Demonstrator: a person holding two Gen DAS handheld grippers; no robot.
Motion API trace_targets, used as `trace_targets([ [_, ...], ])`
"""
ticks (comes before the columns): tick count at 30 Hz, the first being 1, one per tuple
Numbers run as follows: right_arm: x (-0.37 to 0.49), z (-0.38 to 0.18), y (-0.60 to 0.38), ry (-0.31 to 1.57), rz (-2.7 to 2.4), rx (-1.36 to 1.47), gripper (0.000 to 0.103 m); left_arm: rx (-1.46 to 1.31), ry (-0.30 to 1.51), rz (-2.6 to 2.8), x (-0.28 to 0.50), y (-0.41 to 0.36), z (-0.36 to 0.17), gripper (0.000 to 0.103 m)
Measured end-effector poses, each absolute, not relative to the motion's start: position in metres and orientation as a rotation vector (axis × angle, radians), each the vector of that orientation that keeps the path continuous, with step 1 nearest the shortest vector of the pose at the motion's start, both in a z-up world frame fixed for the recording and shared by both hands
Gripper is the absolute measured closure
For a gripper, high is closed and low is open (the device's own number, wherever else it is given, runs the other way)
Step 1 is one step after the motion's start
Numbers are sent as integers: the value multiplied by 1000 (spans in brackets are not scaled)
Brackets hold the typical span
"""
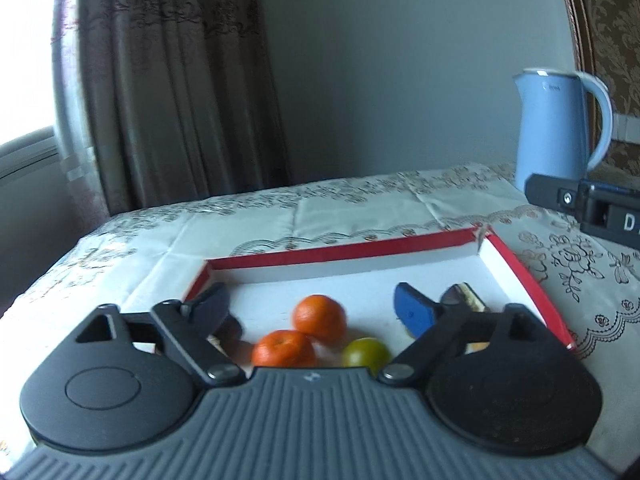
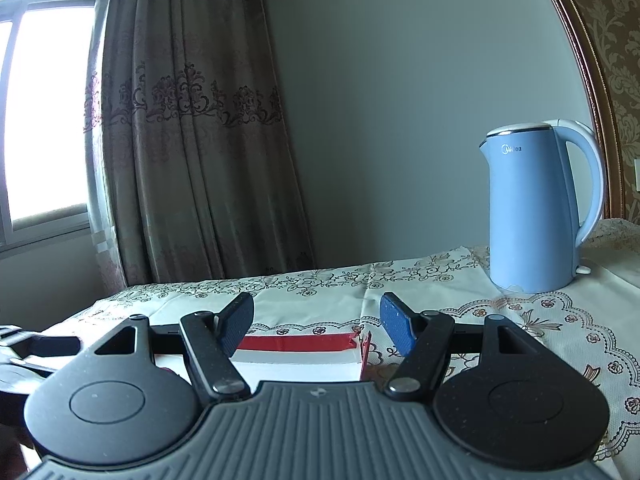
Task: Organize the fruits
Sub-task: 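Move the right gripper toward the cut lime halves beside the box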
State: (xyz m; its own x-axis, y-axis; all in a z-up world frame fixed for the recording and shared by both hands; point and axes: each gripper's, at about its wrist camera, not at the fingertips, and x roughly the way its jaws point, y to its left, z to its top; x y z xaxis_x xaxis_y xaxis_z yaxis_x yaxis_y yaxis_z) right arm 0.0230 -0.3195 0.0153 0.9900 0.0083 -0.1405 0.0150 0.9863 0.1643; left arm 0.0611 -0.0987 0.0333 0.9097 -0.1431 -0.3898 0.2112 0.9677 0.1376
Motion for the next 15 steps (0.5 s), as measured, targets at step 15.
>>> trace_targets([
  [15, 15, 11, -309, 103, 3, 109, 27, 64, 445, 95, 40, 28, 18, 0],
])
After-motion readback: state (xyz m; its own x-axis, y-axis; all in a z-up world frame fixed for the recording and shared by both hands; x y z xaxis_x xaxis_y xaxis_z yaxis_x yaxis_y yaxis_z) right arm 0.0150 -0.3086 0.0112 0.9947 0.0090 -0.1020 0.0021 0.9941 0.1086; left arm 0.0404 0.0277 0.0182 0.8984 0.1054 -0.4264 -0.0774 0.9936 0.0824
